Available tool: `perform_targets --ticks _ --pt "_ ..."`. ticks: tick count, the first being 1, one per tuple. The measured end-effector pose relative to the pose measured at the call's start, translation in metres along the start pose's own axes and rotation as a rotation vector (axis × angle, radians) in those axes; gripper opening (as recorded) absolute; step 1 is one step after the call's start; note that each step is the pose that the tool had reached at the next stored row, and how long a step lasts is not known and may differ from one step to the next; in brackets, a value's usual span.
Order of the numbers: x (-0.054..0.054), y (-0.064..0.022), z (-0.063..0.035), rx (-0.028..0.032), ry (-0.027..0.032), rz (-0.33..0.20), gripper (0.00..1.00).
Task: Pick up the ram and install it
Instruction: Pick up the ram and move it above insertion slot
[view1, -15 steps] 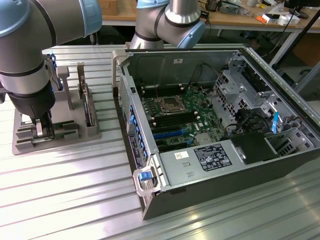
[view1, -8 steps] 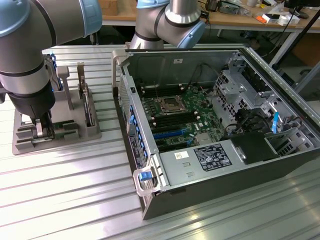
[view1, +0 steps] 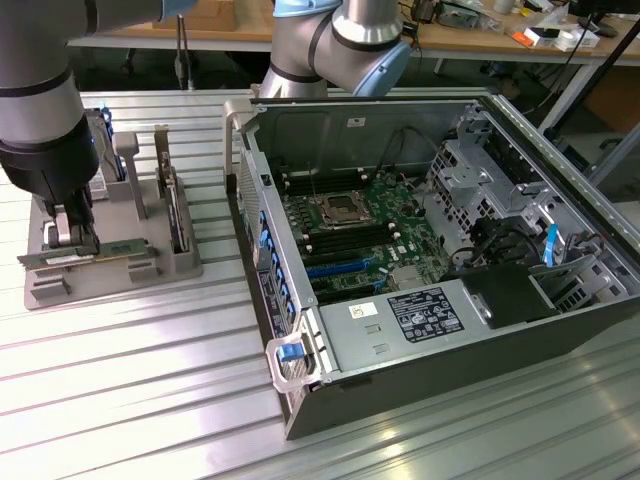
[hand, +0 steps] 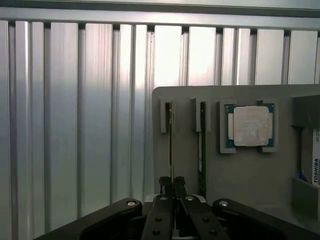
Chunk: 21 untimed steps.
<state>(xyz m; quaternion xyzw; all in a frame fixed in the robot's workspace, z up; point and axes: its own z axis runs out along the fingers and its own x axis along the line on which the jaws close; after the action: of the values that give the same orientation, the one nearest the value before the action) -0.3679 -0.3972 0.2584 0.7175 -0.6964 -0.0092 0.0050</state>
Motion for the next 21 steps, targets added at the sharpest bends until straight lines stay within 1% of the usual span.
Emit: perform_targets --ticks 3,12,18,21 --pt "0.000 0.0002 -0.0111 0.0000 0.0000 0.000 0.12" --pt "0.000 0.0006 -0.0315 0.0001 0.0000 0.000 0.12" --pt "0.000 0.0009 -0.0435 0.0000 0.0000 0.000 0.12" --pt "0.000 0.0011 -0.0531 0.0000 0.0000 0.000 0.12"
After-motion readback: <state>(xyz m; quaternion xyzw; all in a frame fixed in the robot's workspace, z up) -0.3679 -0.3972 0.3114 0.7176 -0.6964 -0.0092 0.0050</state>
